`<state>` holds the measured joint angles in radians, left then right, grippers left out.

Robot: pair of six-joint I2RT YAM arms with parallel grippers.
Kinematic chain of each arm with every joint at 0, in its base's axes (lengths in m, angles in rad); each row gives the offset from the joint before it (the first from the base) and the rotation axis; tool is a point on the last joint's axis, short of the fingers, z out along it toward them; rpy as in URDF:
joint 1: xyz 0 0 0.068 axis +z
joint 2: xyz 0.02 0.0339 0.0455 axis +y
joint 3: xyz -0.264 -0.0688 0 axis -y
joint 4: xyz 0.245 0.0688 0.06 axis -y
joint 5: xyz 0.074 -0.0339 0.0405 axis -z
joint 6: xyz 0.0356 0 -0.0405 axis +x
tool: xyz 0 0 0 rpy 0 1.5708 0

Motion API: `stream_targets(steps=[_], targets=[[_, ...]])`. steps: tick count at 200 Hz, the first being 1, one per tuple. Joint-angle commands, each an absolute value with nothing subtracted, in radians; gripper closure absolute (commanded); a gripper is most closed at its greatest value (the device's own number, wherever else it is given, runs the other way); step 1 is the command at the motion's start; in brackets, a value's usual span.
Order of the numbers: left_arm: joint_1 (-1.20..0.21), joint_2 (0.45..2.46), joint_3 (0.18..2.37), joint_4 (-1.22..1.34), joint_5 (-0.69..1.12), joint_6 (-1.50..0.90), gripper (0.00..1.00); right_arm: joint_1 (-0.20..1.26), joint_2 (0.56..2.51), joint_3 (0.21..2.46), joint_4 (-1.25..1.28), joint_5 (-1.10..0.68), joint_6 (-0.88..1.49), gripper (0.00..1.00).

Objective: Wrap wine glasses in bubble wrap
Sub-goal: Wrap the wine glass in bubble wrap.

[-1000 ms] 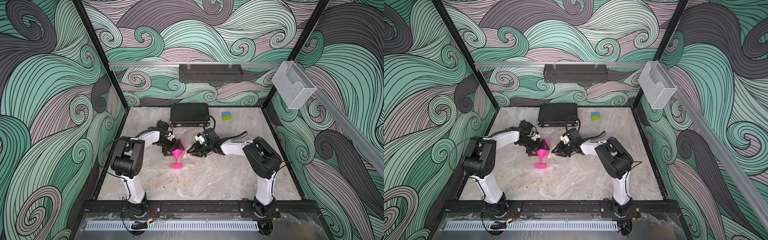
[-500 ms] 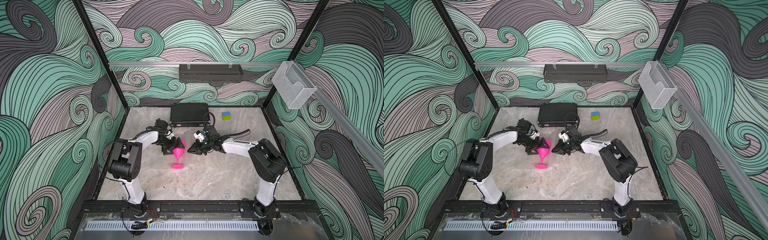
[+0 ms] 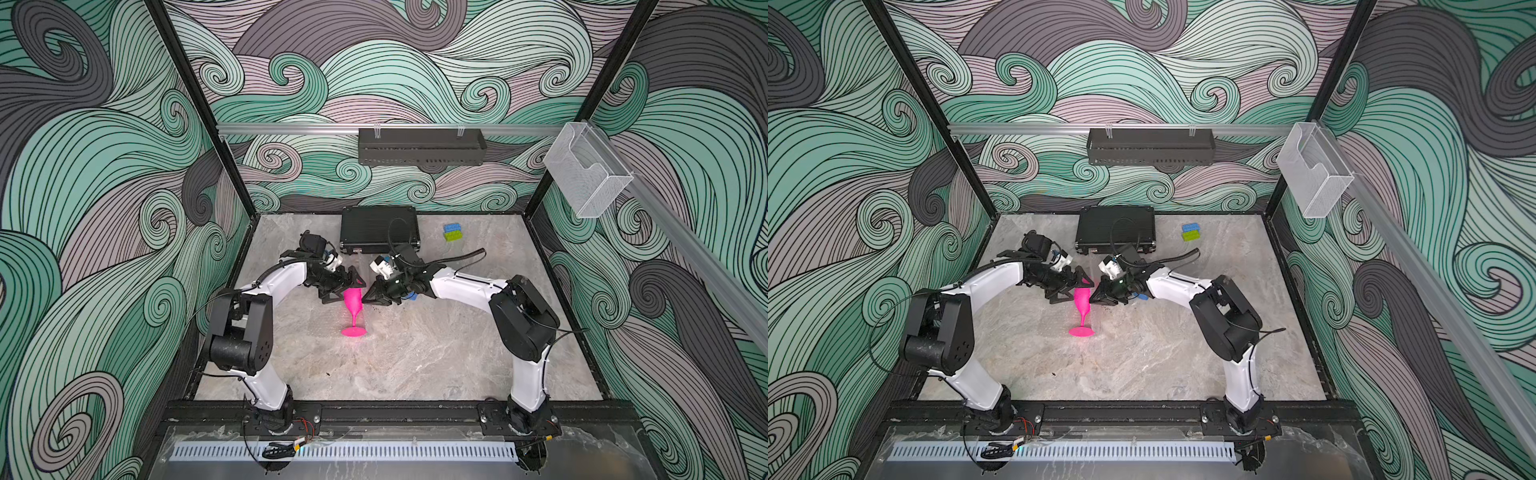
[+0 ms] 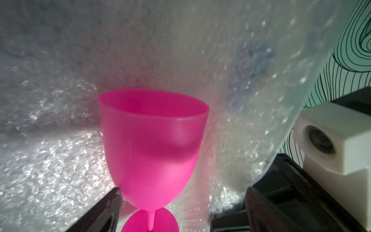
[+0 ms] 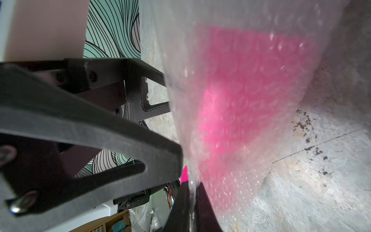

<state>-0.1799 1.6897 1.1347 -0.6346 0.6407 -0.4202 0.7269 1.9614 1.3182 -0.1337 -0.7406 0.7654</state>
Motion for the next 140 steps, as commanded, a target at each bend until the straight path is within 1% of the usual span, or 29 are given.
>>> stream_targets(steps=[1,16,39,61,92,108,140], targets=[[-0.175,1.718,1.16,-0.632,0.664,-0.427,0.05,0.739,1.984,1.35,-0.167,-0.735,0.74,0.89],[-0.173,1.737,1.162,-0.627,0.665,-0.438,0.05,0.745,2.003,1.375,-0.187,-0.743,0.733,0.89],[-0.173,1.744,1.179,-0.643,0.655,-0.426,0.06,0.757,2.013,1.396,-0.194,-0.737,0.732,0.86],[-0.172,1.749,1.181,-0.638,0.688,-0.444,0.06,0.761,2.035,1.426,-0.217,-0.742,0.731,0.83],[-0.17,1.69,1.164,-0.627,0.694,-0.442,0.05,0.76,2.023,1.422,-0.199,-0.722,0.749,0.82],[-0.17,1.699,1.155,-0.614,0.713,-0.454,0.05,0.758,2.034,1.431,-0.202,-0.728,0.753,0.82],[-0.169,1.713,1.169,-0.643,0.683,-0.426,0.06,0.757,2.04,1.428,-0.17,-0.724,0.781,0.82]])
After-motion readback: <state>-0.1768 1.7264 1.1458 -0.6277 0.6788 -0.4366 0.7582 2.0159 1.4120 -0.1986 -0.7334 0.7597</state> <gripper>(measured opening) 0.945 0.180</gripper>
